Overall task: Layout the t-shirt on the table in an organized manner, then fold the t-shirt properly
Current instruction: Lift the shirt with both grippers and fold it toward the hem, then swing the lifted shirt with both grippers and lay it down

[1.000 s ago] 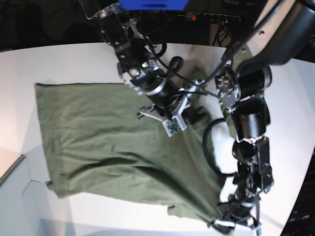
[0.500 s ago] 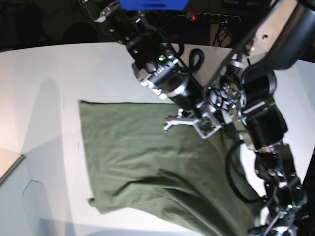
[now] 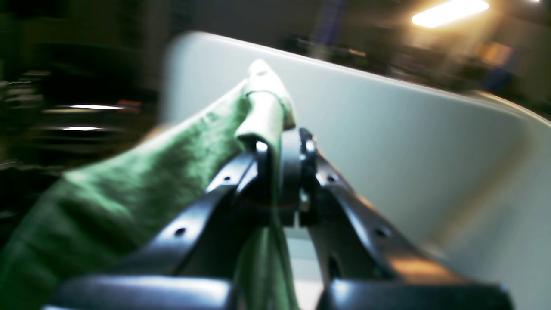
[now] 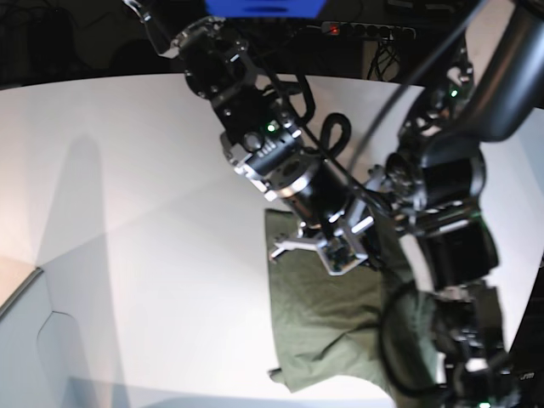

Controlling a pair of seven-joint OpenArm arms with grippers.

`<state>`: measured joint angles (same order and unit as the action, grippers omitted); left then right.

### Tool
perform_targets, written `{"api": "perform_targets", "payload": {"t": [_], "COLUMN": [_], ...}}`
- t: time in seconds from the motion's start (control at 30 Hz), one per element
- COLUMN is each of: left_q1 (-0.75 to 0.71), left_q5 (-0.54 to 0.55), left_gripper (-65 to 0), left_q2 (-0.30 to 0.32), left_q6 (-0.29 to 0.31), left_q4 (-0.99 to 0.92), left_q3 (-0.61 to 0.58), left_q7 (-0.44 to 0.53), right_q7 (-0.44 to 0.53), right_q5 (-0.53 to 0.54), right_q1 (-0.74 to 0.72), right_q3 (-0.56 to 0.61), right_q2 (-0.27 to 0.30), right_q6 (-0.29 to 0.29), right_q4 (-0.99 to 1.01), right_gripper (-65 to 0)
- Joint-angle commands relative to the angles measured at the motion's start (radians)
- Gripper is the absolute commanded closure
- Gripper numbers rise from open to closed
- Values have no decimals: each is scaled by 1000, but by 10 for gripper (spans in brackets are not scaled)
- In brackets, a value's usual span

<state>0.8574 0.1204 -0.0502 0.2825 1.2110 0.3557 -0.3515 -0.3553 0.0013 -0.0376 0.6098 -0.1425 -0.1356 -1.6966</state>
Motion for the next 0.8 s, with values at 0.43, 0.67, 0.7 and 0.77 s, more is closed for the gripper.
{"api": "perform_targets", "payload": {"t": [0.43,0.67,0.7,0.77], "left_q1": [-37,-77,-77,-77], "left_q5": [63,149,152,157], "left_gripper": [0,0,0,0], "left_q2": [-107,-107,-107,-107], "left_q6": [2,2,2,2], "left_q4": [-76,-78,-78,-78], "left_q3": [-272,-301,-301,-303], "left_q7": [35,35,35,35], "right_q7": [29,26,26,25], "right_q5": [6,147,173,216], "right_q1": [-14,-14,-14,-8], "right_q3": [-334,-540,-565,-609], "right_q2": [106,169,182,198], "right_q6": [-19,-19,-19,-19], "right_q4": [-16,-15,-15,-15], "right_gripper": [0,0,0,0]}}
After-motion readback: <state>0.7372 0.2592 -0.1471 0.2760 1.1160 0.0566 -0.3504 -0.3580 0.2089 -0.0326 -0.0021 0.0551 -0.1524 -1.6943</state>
